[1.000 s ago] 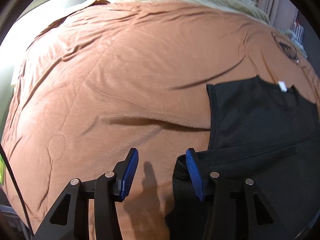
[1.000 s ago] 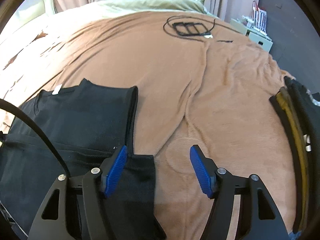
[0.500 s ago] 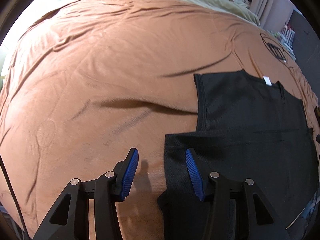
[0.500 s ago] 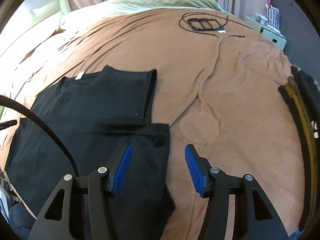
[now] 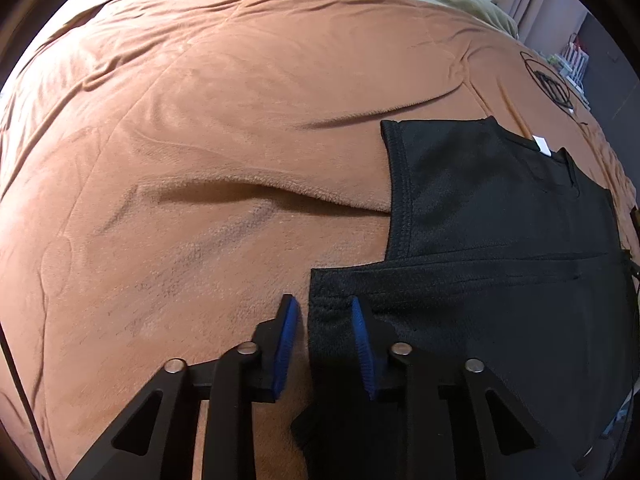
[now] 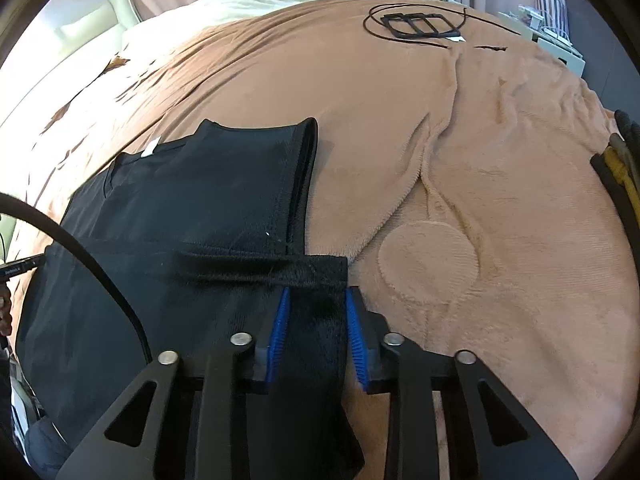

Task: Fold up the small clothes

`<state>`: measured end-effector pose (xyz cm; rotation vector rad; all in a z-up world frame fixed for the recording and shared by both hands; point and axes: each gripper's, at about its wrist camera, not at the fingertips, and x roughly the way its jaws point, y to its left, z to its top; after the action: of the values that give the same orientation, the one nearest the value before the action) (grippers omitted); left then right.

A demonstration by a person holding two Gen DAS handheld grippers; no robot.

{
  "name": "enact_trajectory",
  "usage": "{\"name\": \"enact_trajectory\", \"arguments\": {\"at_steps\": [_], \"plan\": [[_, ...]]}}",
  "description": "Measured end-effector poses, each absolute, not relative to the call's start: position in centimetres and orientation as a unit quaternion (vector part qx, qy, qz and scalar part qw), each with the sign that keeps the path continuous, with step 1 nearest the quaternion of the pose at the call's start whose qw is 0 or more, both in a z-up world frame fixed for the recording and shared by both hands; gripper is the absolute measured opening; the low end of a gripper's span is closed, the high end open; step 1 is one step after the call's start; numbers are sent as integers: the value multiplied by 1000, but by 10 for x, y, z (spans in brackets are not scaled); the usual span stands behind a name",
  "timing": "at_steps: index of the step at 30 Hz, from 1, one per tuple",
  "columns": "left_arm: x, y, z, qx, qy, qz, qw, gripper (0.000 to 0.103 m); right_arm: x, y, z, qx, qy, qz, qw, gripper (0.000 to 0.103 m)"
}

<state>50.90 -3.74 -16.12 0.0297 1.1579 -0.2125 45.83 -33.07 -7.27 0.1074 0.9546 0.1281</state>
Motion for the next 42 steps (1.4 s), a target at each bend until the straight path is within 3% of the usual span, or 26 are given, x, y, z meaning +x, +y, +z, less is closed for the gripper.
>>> {"name": "enact_trajectory", "arguments": {"at_steps": [3,6,21,33,42], "plan": [[507,-39,-160,10,544,-102,833,12,454,-332,-69,55,449,59,890,3],[504,-37,-157,4,541,-100,835,8,445,-332,-62,53,438,56,895,2],[503,-33,-87,-3,473,-93,876,7,420,-335,-13,44,394,47,917,1],[552,-51,-74,10,451,-77,889,7,459,-334,-4,31,378,31,925,1],[594,-69,-95,54,461,-69,883,7,508,-333,-22,21,400,20,916,1]]}}
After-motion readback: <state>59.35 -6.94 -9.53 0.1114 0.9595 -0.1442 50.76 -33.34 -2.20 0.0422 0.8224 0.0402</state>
